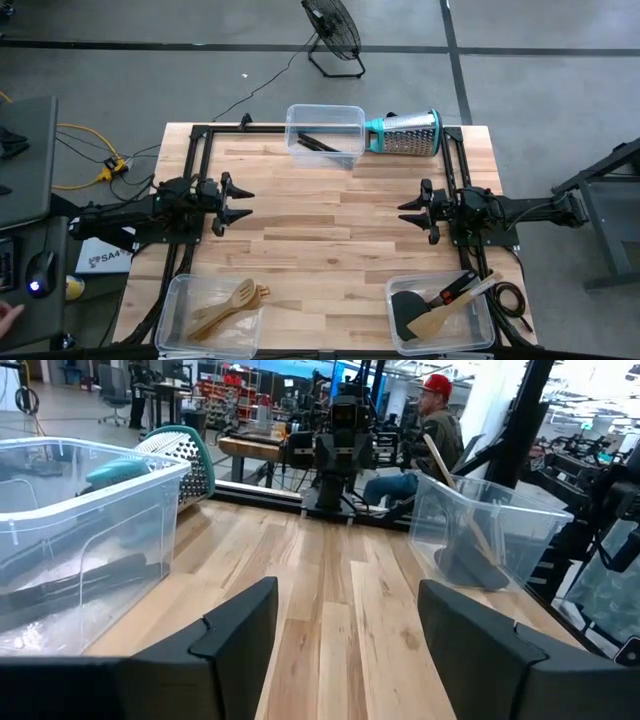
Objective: Pick & Place Kitchen Items
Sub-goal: Return to Home Position
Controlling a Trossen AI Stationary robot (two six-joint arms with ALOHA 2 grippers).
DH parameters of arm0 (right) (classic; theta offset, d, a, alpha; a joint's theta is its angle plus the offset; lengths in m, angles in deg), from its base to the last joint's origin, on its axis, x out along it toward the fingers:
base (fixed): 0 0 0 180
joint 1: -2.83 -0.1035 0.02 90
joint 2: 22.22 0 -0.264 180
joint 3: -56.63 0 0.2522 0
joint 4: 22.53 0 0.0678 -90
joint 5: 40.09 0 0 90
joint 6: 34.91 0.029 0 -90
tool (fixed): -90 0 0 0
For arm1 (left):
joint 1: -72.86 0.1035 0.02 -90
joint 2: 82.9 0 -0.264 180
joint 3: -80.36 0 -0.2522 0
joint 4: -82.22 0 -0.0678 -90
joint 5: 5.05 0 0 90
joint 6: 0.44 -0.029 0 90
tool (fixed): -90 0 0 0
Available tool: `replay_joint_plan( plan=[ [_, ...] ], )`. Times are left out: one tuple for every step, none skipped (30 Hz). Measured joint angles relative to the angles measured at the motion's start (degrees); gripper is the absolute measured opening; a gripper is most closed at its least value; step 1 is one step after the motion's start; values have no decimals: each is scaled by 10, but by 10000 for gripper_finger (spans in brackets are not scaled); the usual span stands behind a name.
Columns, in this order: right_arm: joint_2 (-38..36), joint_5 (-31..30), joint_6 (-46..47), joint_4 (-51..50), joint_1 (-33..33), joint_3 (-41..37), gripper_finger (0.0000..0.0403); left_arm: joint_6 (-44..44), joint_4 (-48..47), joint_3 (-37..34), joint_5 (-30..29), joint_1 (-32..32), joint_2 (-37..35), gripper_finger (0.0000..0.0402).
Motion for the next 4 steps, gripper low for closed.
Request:
replay_joint_plan(
  plan=[
    [0, 0, 0, 0, 0, 0, 116, 0, 0, 0, 0, 0, 0, 236],
    [0, 0, 0, 0, 0, 0, 116, 0, 0, 0, 0, 0, 0, 236],
    [0, 0, 0, 0, 0, 0, 116, 0, 0, 0, 0, 0, 0, 236],
    [0, 0, 0, 0, 0, 0, 116, 0, 0, 0, 0, 0, 0, 236]
  ],
)
